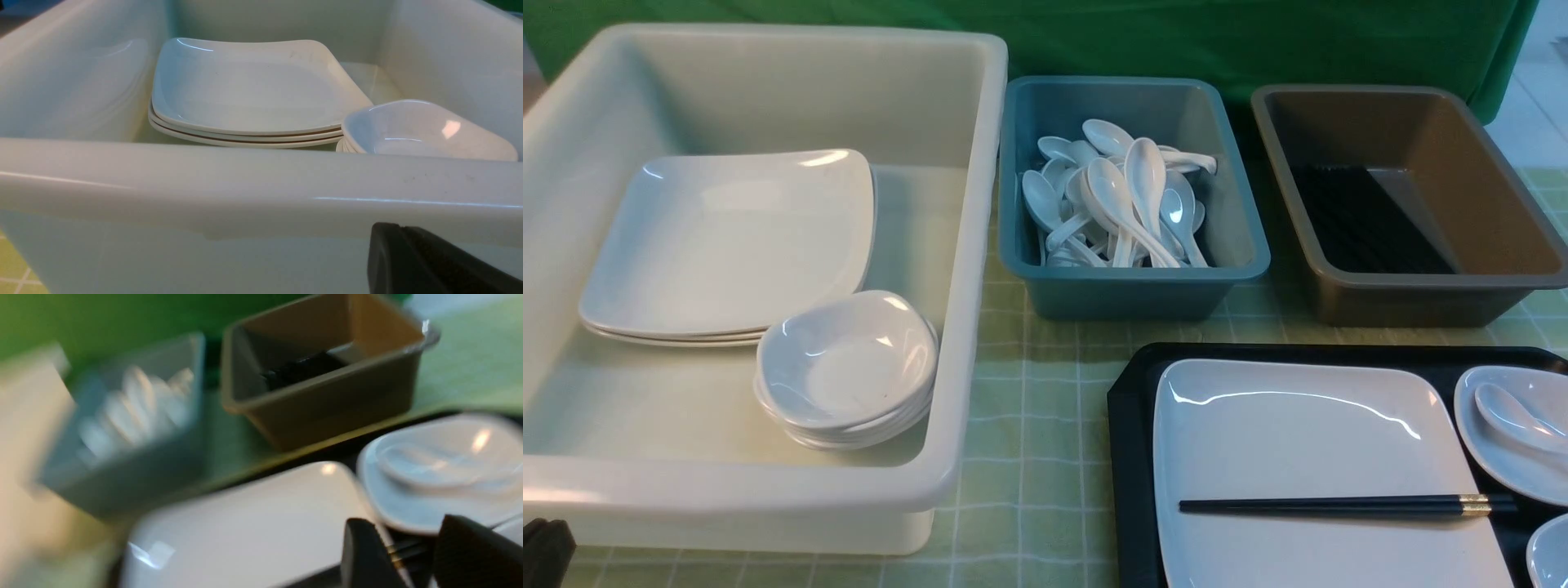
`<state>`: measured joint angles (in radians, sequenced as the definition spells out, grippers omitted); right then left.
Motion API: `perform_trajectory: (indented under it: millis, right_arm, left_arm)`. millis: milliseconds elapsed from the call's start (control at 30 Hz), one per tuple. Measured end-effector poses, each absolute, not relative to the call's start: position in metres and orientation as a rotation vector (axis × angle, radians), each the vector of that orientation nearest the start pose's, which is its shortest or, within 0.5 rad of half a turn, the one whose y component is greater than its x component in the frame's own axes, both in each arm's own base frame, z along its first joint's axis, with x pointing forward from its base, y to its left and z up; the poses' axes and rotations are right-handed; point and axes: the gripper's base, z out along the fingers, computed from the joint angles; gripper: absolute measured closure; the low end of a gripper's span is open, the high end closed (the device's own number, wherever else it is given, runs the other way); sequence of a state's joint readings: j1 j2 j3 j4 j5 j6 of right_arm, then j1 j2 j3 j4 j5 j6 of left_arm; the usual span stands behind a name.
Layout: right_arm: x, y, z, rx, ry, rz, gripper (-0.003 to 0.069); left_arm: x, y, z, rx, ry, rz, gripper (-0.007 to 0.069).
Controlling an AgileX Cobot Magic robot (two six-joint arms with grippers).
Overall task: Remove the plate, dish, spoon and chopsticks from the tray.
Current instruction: Use the right arm to grab a soup spoon from the plate
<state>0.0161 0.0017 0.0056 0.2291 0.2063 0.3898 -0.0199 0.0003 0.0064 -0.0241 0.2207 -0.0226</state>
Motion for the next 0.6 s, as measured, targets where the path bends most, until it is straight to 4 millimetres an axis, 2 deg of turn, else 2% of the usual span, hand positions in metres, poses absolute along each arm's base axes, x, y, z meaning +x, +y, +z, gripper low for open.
perform_trajectory:
  millis: [67, 100, 367, 433, 500, 567, 600]
  right_arm:
    - [0.056, 0.005, 0.195, 0.644, 1.584, 0.679, 0.0412]
    - [0.056, 0.005, 0.196, 0.663, 1.573, 0.698, 0.0412]
    - [0.056, 0.005, 0.197, 0.729, 1.543, 0.766, 0.0417]
    - [0.056, 0.005, 0.203, 0.697, 1.515, 0.750, 0.0467]
    - [0.053, 0.004, 0.224, 0.605, 1.468, 0.703, 0.0562]
    - [0.049, 0.004, 0.260, 0.472, 1.413, 0.602, 0.0621]
    - [0.048, 0.004, 0.287, 0.384, 1.419, 0.510, 0.0635]
  left_arm:
    - [0.056, -0.002, 0.191, -0.019, 1.711, -0.054, 0.0627]
    - [0.056, -0.002, 0.191, -0.019, 1.711, -0.054, 0.0627]
    - [0.056, -0.002, 0.191, -0.019, 1.711, -0.054, 0.0627]
    - [0.056, -0.002, 0.191, -0.019, 1.711, -0.054, 0.0627]
    - [0.056, -0.002, 0.191, -0.019, 1.711, -0.054, 0.0627]
    - [0.056, -0.002, 0.191, -0.019, 1.711, -0.054, 0.0627]
    - [0.056, -0.002, 0.191, -0.019, 1.711, -0.054, 0.0627]
